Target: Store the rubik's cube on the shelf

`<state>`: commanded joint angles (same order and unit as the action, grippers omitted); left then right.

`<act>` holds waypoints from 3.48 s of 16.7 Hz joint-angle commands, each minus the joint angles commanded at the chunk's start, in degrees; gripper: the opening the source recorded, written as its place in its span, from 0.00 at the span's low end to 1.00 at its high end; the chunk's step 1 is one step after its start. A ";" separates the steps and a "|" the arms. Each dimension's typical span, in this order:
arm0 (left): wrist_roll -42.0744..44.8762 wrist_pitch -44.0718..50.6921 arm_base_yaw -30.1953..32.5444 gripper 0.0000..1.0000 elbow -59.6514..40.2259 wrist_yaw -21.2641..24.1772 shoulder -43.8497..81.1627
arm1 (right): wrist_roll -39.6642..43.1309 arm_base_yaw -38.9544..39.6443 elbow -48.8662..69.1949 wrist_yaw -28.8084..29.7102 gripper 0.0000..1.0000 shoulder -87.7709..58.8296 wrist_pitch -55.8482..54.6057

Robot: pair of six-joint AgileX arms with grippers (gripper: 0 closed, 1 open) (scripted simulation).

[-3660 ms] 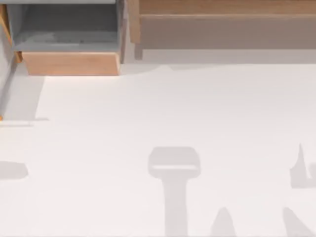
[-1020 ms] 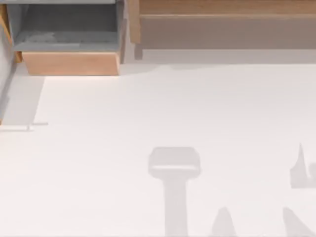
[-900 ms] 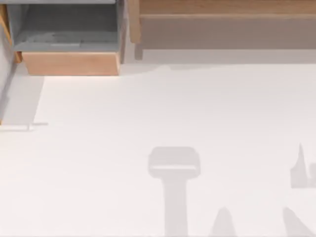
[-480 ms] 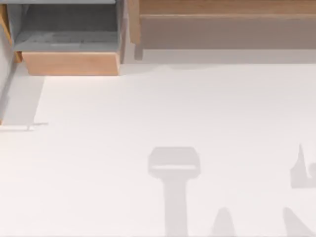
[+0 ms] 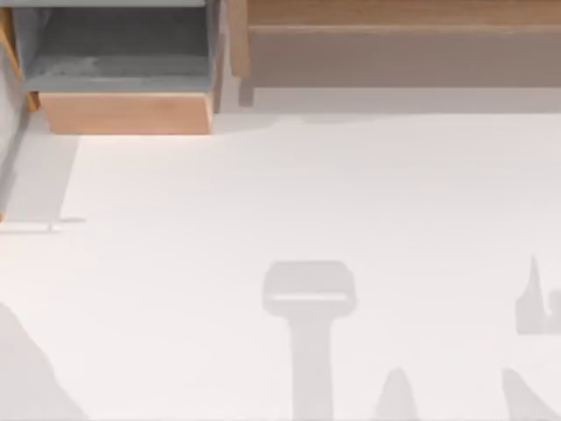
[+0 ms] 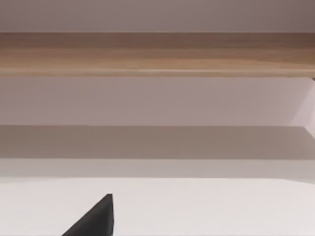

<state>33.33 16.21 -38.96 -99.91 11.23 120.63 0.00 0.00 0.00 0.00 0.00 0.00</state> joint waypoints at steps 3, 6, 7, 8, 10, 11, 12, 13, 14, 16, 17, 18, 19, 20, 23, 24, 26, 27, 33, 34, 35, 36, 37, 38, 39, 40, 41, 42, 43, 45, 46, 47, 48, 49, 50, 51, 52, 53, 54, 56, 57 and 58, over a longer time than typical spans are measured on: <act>-10.44 17.93 5.83 1.00 -11.39 -3.69 3.94 | 0.00 0.00 0.00 0.00 1.00 0.00 0.00; -19.71 33.72 11.43 1.00 -21.01 -6.75 8.19 | 0.00 0.00 0.00 0.00 1.00 0.00 0.00; -22.49 38.44 13.16 1.00 -23.80 -7.62 9.60 | 0.00 0.00 0.00 0.00 1.00 0.00 0.00; -24.99 42.68 14.75 1.00 -26.25 -8.39 10.96 | 0.00 0.00 0.00 0.00 1.00 0.00 0.00; -29.33 50.00 17.51 1.00 -30.36 -9.68 13.51 | 0.00 0.00 0.00 0.00 1.00 0.00 0.00; -31.14 53.05 18.65 1.00 -32.02 -10.21 14.68 | 0.00 0.00 0.00 0.00 1.00 0.00 0.00; -32.55 55.41 19.53 1.00 -33.24 -10.61 15.66 | 0.00 0.00 0.00 0.00 1.00 0.00 0.00; -33.65 57.27 20.22 1.00 -34.19 -10.92 16.47 | 0.00 0.00 0.00 0.00 1.00 0.00 0.00; -34.45 58.60 20.71 1.00 -34.86 -11.14 17.07 | 0.00 0.00 0.00 0.00 1.00 0.00 0.00; -34.93 59.40 21.00 1.00 -35.24 -11.27 17.46 | 0.00 0.00 0.00 0.00 1.00 0.00 0.00; -34.93 59.40 21.00 1.00 -35.24 -11.27 17.46 | 0.00 0.00 0.00 0.00 1.00 0.00 0.00; -34.93 59.40 21.00 1.00 -35.24 -11.27 17.46 | 0.00 0.00 0.00 0.00 1.00 0.00 0.00; -34.93 59.40 21.00 1.00 -35.24 -11.27 17.46 | 0.00 0.00 0.00 0.00 1.00 0.00 0.00; -34.86 59.30 20.73 1.00 -35.13 -11.18 17.35 | 0.00 0.00 0.00 0.00 1.00 0.00 0.00; -34.78 57.17 20.86 1.00 -34.13 -11.23 18.97 | 0.00 0.00 0.00 0.00 1.00 0.00 0.00; -34.77 55.61 20.86 1.00 -33.66 -11.22 19.71 | 0.00 0.00 0.00 0.00 1.00 0.00 0.00; -34.58 52.20 20.67 1.00 -32.58 -11.16 21.47 | 0.00 0.00 0.00 0.00 1.00 0.00 0.00; -34.63 51.11 20.72 1.00 -32.04 -11.16 22.29 | 0.00 0.00 0.00 0.00 1.00 0.00 0.00; -34.78 50.51 20.90 0.85 -31.68 -11.18 22.78 | 0.00 0.00 0.00 0.00 1.00 0.00 0.00; -34.78 50.51 20.90 0.77 -31.68 -11.18 22.78 | 0.00 0.00 0.00 0.00 1.00 0.00 0.00; -34.78 50.51 20.90 0.70 -31.68 -11.18 22.78 | 0.00 0.00 0.00 0.00 1.00 0.00 0.00; -34.78 50.51 20.90 0.62 -31.68 -11.18 22.78 | 0.00 0.00 0.00 0.00 1.00 0.00 0.00; -34.78 50.51 20.90 0.55 -31.68 -11.18 22.78 | 0.00 0.00 0.00 0.00 1.00 0.00 0.00; -34.78 50.51 20.90 0.47 -31.68 -11.18 22.78 | 0.00 0.00 0.00 0.00 1.00 0.00 0.00; -34.78 50.51 20.90 0.40 -31.68 -11.18 22.78 | 0.00 0.00 0.00 0.00 1.00 0.00 0.00; -34.78 50.51 20.90 0.32 -31.68 -11.18 22.78 | 0.00 0.00 0.00 0.00 1.00 0.00 0.00; -34.78 50.51 20.90 0.25 -31.68 -11.18 22.78 | 0.00 0.00 0.00 0.00 1.00 0.00 0.00; -34.78 50.51 20.90 0.17 -31.68 -11.18 22.78 | 0.00 0.00 0.00 0.00 1.00 0.00 0.00; -34.78 50.51 20.90 0.10 -31.68 -11.18 22.78 | 0.00 0.00 0.00 0.00 1.00 0.00 0.00; -34.78 50.51 20.90 0.00 -31.68 -11.18 22.78 | 0.00 0.00 0.00 0.00 1.00 0.00 0.00; -34.78 50.51 20.90 0.00 -31.68 -11.18 22.78 | 0.00 0.00 0.00 0.00 1.00 0.00 0.00; -34.78 50.51 20.90 0.00 -31.68 -11.18 22.78 | 0.00 0.00 0.00 0.00 1.00 0.00 0.00; -34.78 50.51 20.90 0.00 -31.68 -11.18 22.78 | 0.00 0.00 0.00 0.00 1.00 0.00 0.00; -34.78 50.51 20.90 0.00 -31.68 -11.18 22.78 | 0.00 0.00 0.00 0.00 1.00 0.00 0.00; -34.78 50.51 20.90 0.00 -31.68 -11.18 22.78 | 0.00 0.00 0.00 0.00 1.00 0.00 0.00; -34.78 50.51 20.90 0.00 -31.68 -11.18 22.78 | 0.00 0.00 0.00 0.00 1.00 0.00 0.00; -34.78 50.51 20.90 0.00 -31.68 -11.18 22.78 | 0.00 0.00 0.00 0.00 1.00 0.00 0.00; -34.70 50.53 20.83 0.00 -31.69 -11.18 22.71 | 0.00 0.00 0.00 0.00 1.00 0.00 0.00; -34.68 50.71 20.79 0.00 -31.88 -11.15 22.74 | 0.00 0.00 0.00 0.00 1.00 0.00 0.00; -34.73 52.50 20.60 0.00 -33.99 -10.96 23.09 | 0.00 0.00 0.00 0.00 1.00 0.00 0.00; -34.74 53.58 20.64 0.00 -35.39 -10.96 23.34 | 0.00 0.00 0.00 0.00 1.00 0.00 0.00; -34.71 54.63 20.75 0.00 -36.51 -10.98 23.59 | 0.00 0.00 0.00 0.00 1.00 0.00 0.00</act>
<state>-1.38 70.84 -18.21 -136.42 0.25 144.22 0.00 0.00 0.00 0.00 0.00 0.00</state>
